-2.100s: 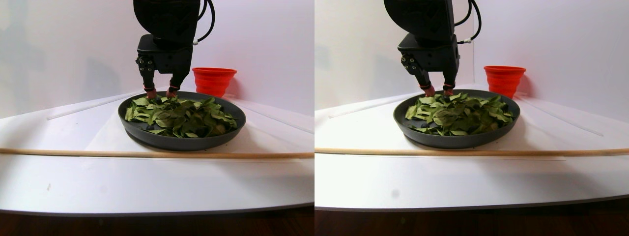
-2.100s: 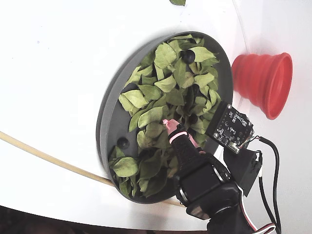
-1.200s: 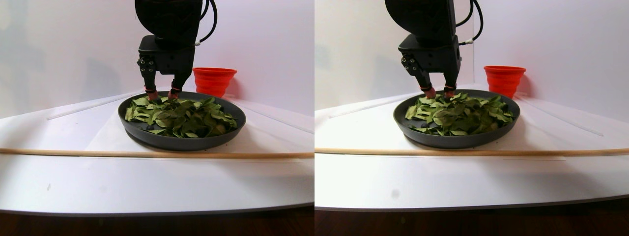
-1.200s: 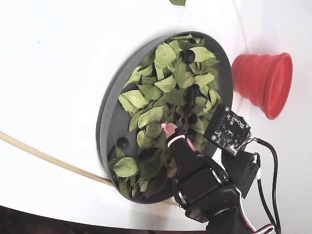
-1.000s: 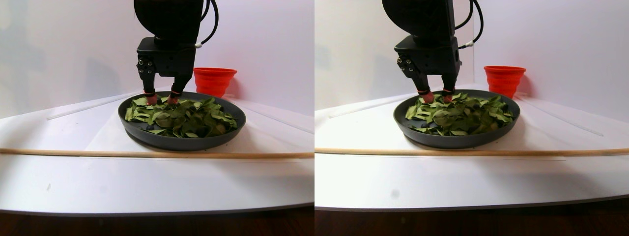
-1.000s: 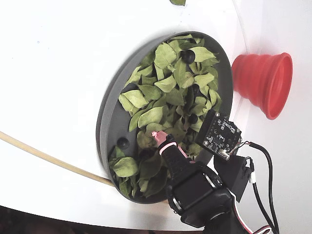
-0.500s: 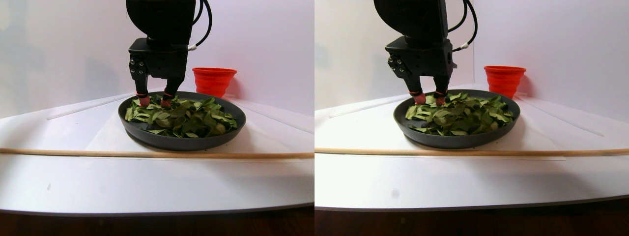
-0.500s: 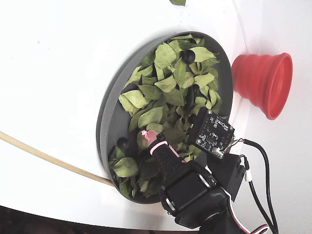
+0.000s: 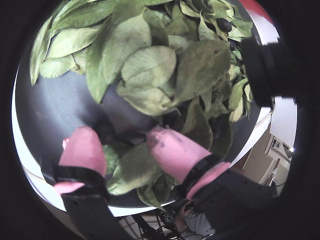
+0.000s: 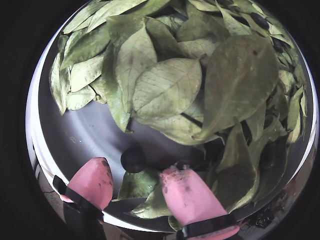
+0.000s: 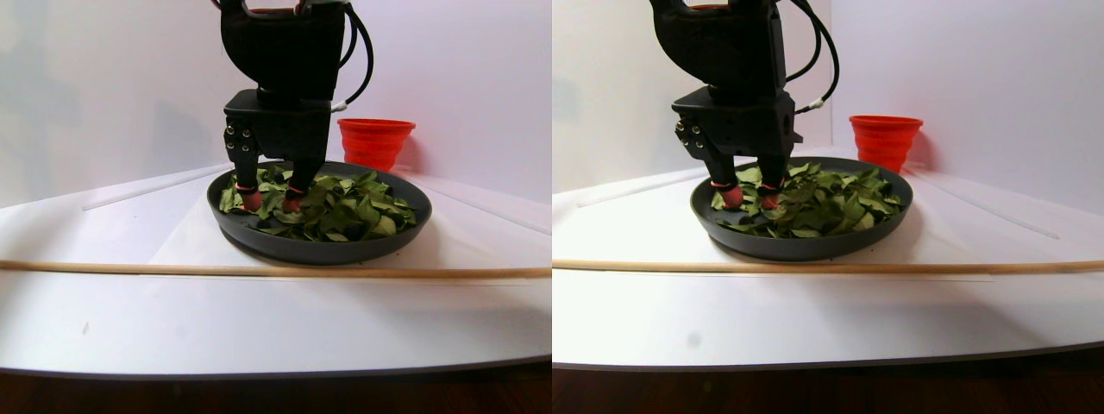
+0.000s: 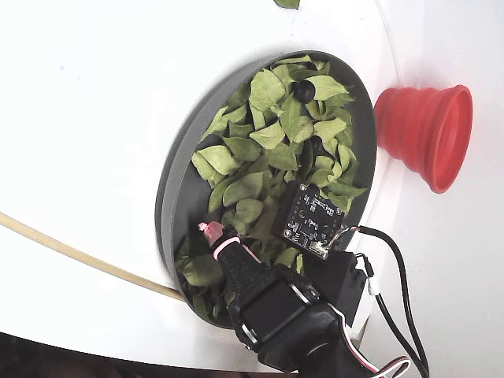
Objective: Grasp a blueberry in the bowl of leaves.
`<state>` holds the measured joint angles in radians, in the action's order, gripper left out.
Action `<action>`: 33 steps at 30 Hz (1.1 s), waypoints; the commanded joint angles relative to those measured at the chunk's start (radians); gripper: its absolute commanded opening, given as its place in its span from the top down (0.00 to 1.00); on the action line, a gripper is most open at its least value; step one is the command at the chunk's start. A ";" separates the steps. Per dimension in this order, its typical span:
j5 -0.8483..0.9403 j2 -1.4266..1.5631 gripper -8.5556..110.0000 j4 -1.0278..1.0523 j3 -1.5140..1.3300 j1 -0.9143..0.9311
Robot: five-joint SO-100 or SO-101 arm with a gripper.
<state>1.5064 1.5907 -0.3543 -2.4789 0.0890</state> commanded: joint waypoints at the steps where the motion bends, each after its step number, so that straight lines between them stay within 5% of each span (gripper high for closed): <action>1: 0.002 -0.003 0.77 0.003 0.037 0.002; 33: -0.031 -0.133 0.77 -0.072 0.067 -0.023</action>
<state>1.4726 1.4496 -0.4080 -2.4314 0.0629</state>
